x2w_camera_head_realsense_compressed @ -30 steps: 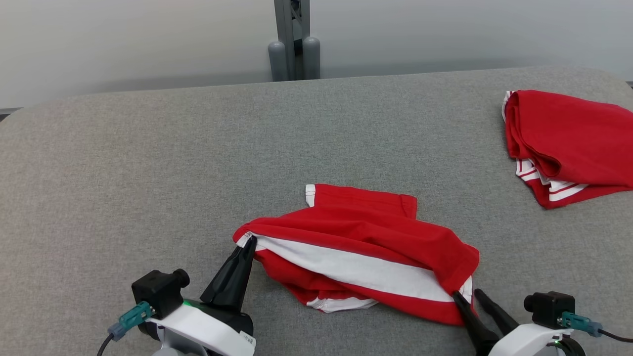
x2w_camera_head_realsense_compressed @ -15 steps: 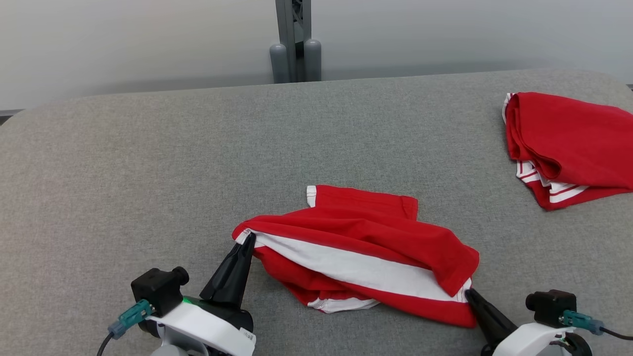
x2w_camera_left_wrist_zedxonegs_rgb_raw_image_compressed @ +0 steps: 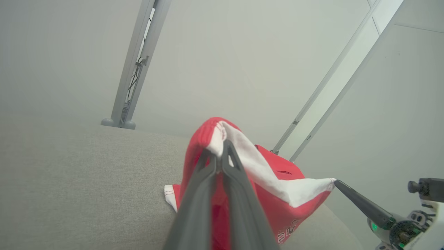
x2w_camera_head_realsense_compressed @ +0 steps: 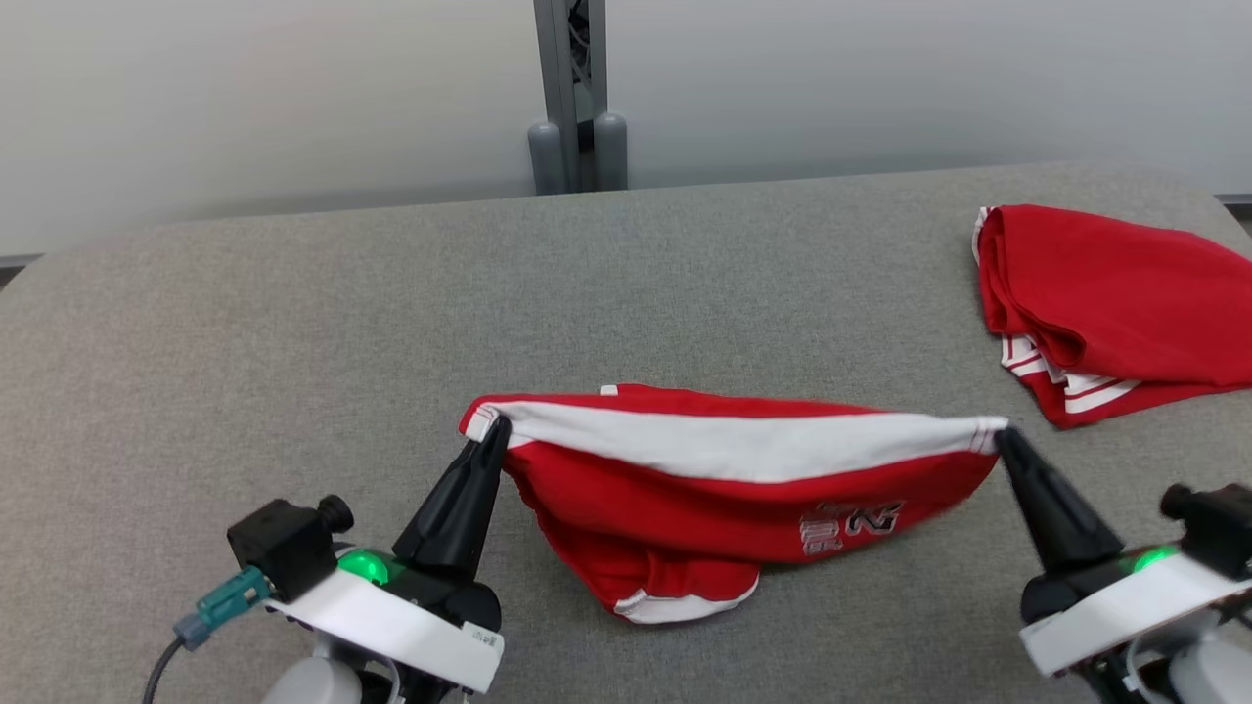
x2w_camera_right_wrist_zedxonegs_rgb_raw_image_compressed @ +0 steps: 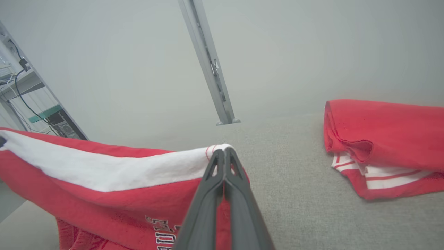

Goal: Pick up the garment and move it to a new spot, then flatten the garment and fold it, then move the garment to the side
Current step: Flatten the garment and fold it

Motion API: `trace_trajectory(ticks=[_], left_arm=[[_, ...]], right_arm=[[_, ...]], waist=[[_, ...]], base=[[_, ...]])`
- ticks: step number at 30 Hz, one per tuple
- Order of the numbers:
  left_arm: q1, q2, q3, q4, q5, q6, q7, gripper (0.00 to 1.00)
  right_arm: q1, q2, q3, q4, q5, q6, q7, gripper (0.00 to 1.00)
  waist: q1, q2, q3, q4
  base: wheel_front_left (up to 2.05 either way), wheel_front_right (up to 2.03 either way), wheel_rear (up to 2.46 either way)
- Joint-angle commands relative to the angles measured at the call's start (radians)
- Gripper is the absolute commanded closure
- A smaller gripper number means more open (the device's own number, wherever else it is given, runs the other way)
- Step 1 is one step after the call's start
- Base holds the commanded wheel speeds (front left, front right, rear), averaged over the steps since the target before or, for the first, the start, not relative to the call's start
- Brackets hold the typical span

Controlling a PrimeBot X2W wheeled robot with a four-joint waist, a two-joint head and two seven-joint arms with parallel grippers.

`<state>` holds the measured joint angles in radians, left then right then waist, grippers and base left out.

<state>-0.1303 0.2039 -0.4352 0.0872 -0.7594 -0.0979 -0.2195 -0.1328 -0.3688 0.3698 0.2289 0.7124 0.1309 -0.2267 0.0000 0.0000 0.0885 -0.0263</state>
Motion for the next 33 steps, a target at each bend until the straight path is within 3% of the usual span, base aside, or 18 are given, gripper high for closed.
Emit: trace_trajectory(ticks=[1, 10, 18, 26, 33], left_arm=[[-0.015, 0.012, 0.009, -0.025, -0.018, -0.006, 0.013, 1.0], [-0.114, 0.079, 0.032, -0.186, -0.108, -0.015, 0.162, 1.0], [-0.375, 0.163, 0.054, -0.308, -0.188, -0.019, 0.388, 1.0], [-0.557, 0.174, 0.052, -0.192, -0.246, -0.023, 0.503, 1.0], [-0.821, 0.162, 0.009, 0.045, -0.132, -0.031, 0.464, 1.0]], right_arm=[[0.005, -0.019, -0.021, -0.039, 0.001, 0.0, -0.011, 1.0], [-0.051, -0.083, -0.169, -0.258, -0.034, 0.0, -0.018, 1.0], [-0.275, -0.146, -0.231, -0.328, -0.078, 0.0, 0.044, 1.0], [-0.491, -0.139, -0.155, -0.218, -0.084, 0.0, 0.101, 1.0], [-0.802, -0.052, -0.022, 0.034, -0.085, 0.0, 0.08, 1.0]], waist=[[0.0, 0.0, -0.015, -0.002], [0.0, 0.0, -0.087, -0.006], [0.0, 0.0, -0.119, -0.017], [0.0, 0.0, -0.082, -0.027], [0.0, 0.0, 0.106, -0.048]], base=[[0.0, 0.0, 0.0], [0.0, 0.0, 0.0], [0.0, 0.0, 0.0], [0.0, 0.0, 0.0], [0.0, 0.0, 0.0]])
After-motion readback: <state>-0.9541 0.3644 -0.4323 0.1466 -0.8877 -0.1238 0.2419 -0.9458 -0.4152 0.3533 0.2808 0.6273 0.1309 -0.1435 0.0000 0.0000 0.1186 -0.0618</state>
